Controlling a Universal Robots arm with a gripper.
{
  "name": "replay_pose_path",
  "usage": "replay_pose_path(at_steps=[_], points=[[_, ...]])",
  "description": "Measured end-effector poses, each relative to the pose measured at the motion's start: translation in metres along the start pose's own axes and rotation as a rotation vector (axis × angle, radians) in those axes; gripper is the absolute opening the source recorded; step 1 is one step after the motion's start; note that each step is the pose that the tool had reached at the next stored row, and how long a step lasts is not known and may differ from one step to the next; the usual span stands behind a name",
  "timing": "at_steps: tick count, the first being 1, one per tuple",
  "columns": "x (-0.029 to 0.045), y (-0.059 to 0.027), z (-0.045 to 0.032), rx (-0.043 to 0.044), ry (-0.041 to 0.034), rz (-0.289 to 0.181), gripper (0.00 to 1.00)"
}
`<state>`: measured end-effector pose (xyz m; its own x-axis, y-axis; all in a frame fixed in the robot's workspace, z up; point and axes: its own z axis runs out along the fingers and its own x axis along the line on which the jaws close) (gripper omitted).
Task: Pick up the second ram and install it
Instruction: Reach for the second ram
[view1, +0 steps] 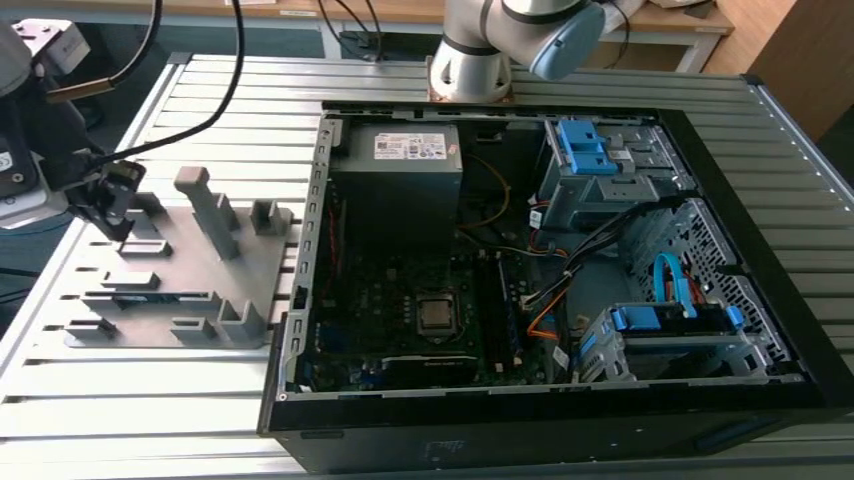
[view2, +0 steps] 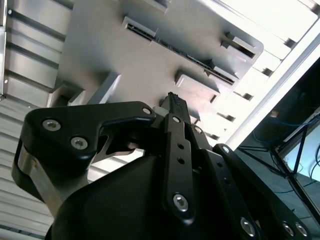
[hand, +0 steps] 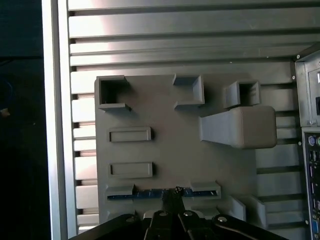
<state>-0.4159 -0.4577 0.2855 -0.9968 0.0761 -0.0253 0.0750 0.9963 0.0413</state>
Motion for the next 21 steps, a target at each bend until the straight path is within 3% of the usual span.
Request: replay_pose_path(at_steps=[21], points=[[-0.0002,-0.0028,0.0352,0.0027,0.0008,0.0,0.1]])
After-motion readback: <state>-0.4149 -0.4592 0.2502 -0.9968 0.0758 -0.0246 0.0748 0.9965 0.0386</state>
